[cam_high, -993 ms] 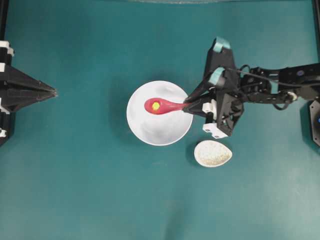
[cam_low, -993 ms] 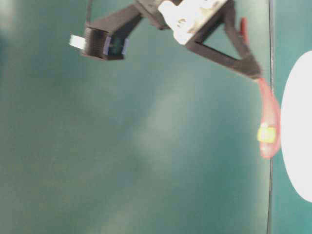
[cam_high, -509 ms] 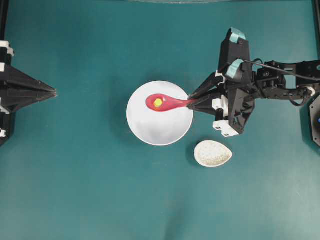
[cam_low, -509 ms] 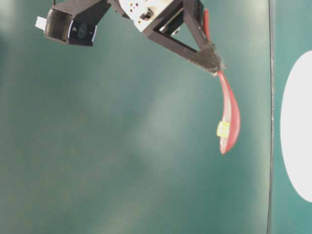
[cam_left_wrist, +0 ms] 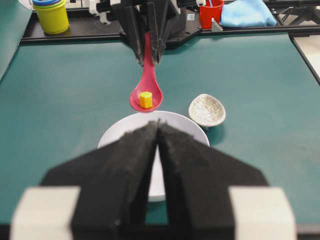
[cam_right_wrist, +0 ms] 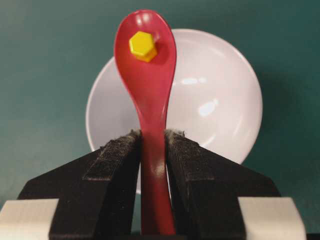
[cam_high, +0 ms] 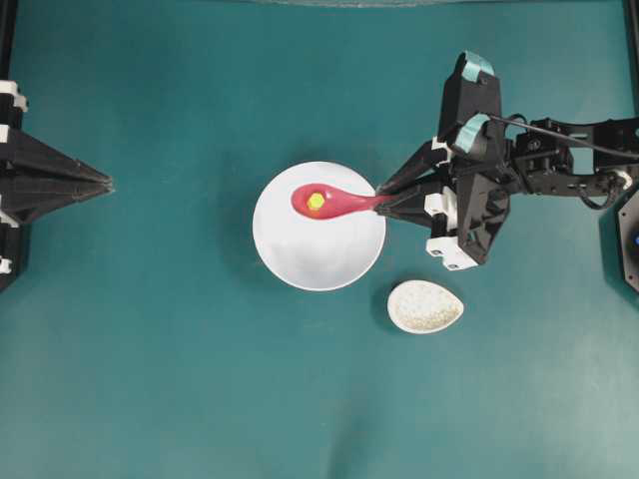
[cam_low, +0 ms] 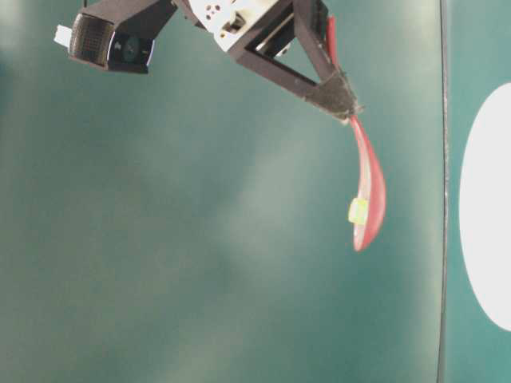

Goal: Scoop the yellow hexagonal prism block from the bowl with a spoon using the right arm.
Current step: 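Hold the spoon level with the yellow block resting on it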

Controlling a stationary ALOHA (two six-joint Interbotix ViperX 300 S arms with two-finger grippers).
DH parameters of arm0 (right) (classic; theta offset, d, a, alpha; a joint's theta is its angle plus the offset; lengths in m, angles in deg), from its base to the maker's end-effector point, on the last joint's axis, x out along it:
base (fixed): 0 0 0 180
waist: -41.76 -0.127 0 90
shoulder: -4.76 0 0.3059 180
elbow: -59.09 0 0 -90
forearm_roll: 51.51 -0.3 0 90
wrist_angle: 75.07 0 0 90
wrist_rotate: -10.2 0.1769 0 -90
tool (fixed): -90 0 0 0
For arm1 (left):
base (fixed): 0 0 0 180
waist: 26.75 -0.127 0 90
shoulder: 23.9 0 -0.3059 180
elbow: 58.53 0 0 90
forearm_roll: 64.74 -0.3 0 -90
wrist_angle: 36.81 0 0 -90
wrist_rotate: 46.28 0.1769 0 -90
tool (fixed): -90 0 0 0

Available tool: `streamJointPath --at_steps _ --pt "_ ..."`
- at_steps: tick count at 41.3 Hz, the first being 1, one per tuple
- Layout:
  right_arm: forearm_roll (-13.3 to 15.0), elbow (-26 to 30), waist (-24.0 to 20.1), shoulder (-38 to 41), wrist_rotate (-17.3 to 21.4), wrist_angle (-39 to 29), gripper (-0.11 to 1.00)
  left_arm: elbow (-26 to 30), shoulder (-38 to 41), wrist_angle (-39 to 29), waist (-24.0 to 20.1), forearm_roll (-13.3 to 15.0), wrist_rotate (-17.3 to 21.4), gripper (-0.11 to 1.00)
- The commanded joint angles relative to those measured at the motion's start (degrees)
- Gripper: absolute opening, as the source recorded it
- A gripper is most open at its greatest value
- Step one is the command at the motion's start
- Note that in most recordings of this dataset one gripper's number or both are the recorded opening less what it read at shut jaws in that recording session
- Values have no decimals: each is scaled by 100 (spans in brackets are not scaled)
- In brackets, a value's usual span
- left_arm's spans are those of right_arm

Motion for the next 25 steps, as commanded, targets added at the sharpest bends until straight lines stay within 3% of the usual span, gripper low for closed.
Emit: streamJointPath --at_steps 1,25 --pt "9 193 9 -132 -18 35 25 185 18 26 9 -9 44 9" --pt "26 237 9 -132 -18 44 25 185 18 -114 9 -9 35 9"
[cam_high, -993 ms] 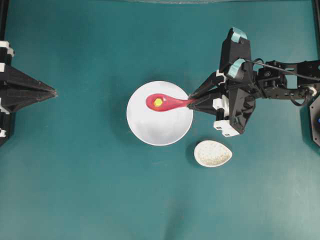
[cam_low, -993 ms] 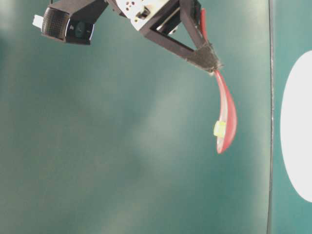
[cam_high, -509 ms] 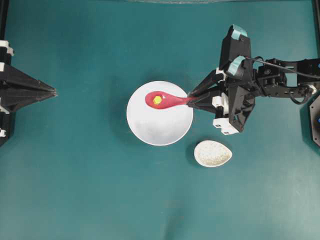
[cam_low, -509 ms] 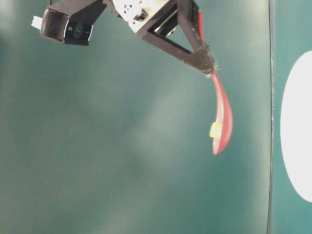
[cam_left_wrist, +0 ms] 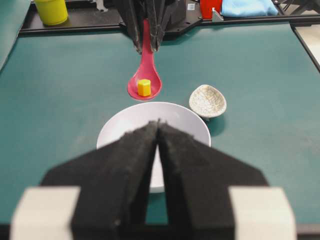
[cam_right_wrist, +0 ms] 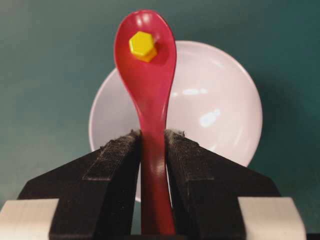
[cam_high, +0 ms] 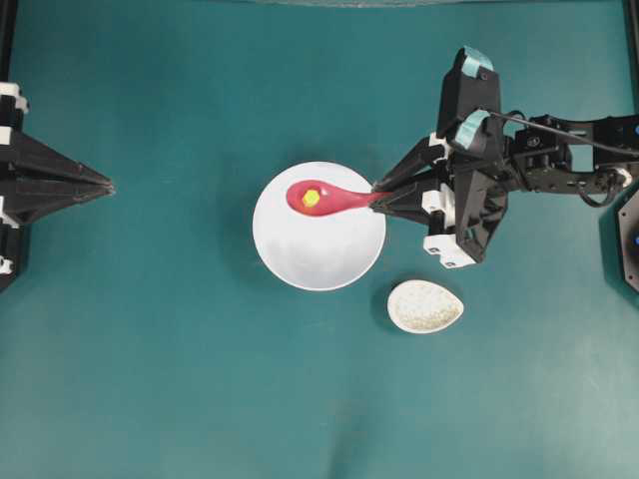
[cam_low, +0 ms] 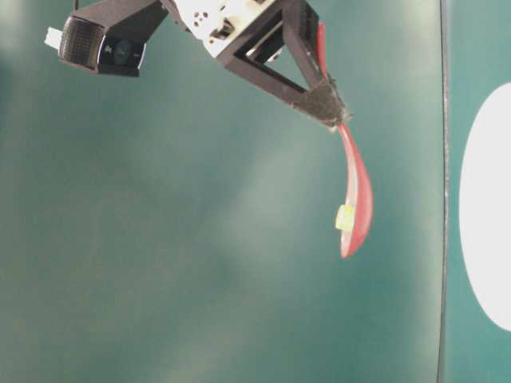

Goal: Scoop the yellow hexagonal prism block from the bowl with a spoon using the right arm.
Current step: 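Hold the spoon level with the yellow block resting on it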

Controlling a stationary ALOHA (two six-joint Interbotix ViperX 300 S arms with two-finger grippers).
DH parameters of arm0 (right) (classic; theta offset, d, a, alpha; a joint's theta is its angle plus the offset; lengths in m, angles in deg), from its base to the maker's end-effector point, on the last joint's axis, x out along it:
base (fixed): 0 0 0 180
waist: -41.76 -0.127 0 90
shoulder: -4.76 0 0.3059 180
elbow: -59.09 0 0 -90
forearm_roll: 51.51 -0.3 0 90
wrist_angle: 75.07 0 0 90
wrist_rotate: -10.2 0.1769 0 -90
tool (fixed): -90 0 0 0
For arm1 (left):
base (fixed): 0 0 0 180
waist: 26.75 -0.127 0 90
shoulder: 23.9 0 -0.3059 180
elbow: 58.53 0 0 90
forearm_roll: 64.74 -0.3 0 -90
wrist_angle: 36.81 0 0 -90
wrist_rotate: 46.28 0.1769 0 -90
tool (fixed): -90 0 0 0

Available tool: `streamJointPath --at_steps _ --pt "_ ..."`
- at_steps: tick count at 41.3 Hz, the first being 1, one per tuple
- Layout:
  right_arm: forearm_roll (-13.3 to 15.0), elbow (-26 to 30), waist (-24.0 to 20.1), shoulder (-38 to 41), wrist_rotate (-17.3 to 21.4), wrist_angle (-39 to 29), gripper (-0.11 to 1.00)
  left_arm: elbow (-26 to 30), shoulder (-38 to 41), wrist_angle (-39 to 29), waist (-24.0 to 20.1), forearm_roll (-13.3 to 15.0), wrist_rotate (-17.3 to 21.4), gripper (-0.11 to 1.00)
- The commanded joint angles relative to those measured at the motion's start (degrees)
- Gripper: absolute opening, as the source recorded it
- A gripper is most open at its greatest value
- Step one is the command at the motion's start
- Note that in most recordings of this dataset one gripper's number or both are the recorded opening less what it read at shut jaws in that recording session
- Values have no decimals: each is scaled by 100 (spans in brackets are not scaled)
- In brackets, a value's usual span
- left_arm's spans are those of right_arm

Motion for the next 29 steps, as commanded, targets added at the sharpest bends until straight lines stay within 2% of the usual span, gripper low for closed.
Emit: streamJointPath --at_steps 1,29 --pt "0 167 9 -132 -9 44 25 185 18 18 9 -18 9 9" --pt "105 167 9 -132 -18 88 25 176 18 -211 9 -9 -79 9"
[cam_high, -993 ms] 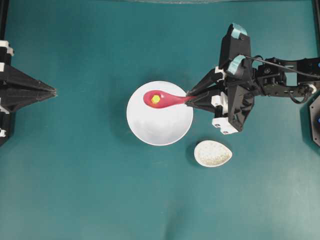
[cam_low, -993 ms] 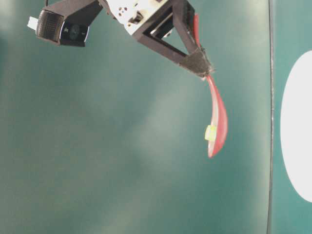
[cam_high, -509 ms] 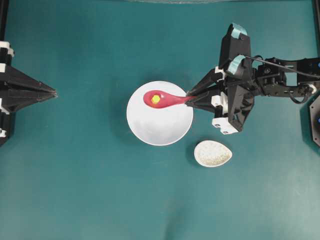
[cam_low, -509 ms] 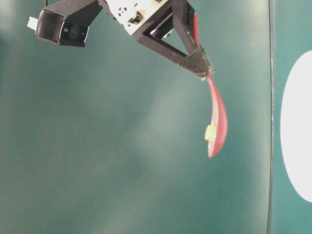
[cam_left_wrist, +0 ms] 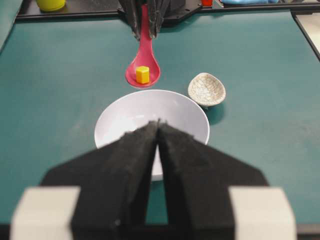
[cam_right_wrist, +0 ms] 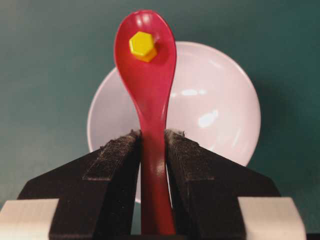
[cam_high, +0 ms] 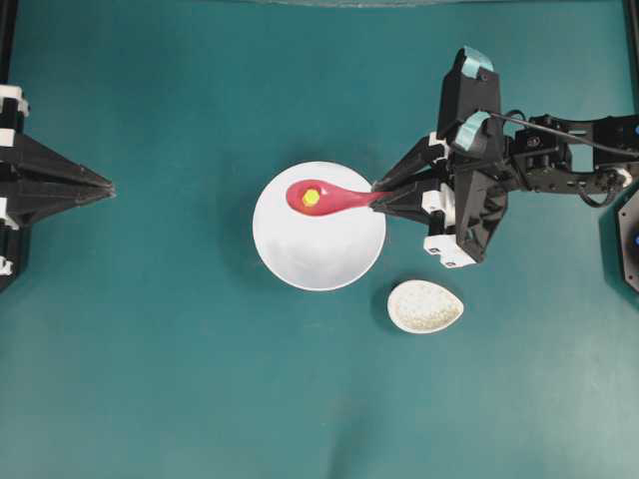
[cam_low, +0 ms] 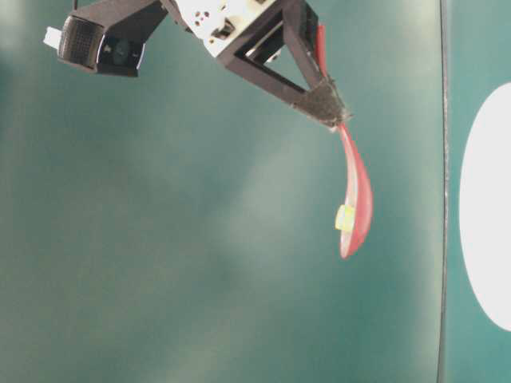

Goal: Scoop the yellow hexagonal prism block from the bowl with a spoon using the right arm.
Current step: 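Hold the spoon level with the yellow block resting on it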

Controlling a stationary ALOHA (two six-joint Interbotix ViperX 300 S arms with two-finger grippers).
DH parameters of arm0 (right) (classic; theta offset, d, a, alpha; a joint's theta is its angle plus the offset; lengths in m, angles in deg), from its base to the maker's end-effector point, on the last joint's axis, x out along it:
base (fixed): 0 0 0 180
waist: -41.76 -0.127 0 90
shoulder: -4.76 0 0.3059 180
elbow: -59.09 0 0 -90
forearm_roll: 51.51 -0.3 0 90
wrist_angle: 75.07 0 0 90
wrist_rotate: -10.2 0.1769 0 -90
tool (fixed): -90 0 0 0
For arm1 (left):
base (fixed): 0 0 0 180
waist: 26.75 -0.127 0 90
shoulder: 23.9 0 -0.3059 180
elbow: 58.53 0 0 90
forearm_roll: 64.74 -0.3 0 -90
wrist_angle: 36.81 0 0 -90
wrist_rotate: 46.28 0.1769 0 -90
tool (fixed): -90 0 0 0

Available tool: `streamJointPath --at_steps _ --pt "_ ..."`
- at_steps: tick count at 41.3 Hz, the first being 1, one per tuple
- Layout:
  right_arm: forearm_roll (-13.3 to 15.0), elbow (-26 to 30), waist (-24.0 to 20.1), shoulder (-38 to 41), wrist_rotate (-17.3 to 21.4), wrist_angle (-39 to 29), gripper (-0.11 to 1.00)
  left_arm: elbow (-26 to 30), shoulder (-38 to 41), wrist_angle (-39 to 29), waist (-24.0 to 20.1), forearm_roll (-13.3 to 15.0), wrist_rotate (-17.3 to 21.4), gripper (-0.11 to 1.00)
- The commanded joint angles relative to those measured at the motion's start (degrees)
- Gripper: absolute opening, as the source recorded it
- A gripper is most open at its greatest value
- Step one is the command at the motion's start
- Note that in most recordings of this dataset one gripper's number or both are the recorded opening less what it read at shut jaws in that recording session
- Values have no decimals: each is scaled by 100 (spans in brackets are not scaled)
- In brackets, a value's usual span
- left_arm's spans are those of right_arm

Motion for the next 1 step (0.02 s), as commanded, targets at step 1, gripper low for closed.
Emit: streamJointPath --at_steps 1 --pt "35 158 9 -132 -9 62 25 185 18 0 9 -9 0 9"
